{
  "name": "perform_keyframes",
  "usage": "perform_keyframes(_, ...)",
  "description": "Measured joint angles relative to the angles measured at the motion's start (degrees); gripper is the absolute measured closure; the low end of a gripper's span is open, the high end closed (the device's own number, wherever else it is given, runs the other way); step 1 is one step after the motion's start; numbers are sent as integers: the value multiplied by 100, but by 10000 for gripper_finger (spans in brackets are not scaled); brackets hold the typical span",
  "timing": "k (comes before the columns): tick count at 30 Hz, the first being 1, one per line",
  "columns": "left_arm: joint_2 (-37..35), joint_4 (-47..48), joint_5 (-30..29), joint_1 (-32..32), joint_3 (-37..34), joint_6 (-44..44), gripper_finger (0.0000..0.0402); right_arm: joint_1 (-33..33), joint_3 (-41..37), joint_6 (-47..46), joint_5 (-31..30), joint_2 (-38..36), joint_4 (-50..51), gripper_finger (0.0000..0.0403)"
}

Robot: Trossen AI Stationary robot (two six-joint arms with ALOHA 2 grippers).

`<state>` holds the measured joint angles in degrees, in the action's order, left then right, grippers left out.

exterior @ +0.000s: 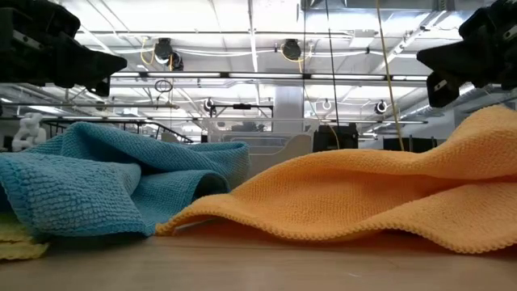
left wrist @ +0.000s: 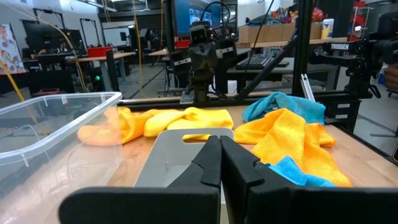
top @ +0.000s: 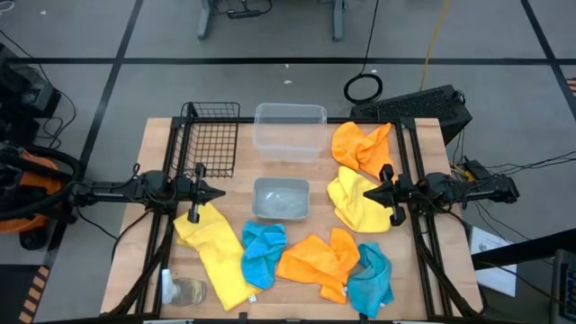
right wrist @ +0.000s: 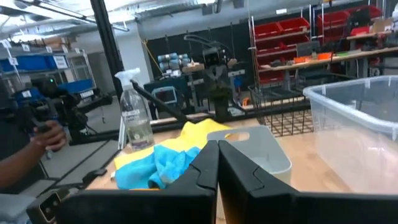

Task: Sort microfiber towel by color & place in baskets
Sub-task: Put the right yellow microfiber cloth into the transparent bin

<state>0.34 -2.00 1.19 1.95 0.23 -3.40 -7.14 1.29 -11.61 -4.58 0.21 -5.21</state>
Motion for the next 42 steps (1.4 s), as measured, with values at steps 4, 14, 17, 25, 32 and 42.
perform_keyframes(4, 1, 0, 0, -1, 0, 0, 400, 0, 293, 38, 6, 87, 59, 403)
perform_keyframes(14, -1, -2, 1, 0, 0, 0, 400, 1, 1724, 334, 16, 850, 1104, 403)
perform_keyframes(17, 0, -2, 2, 0, 0, 0, 400, 0, 2234, 373, 16, 1164, 1419, 403)
perform_keyframes(25, 1, -4, -11, 0, 1, 0, 400, 0, 3600, 480, 16, 2018, 2207, 403)
perform_keyframes(32, -1, -6, -166, 1, 0, -2, 400, 0, 4597, 714, 16, 2663, 2588, 403)
perform_keyframes(42, 1, 13, -168, 1, 1, 0, 400, 1, 5454, 1103, -326, 3366, 2694, 403)
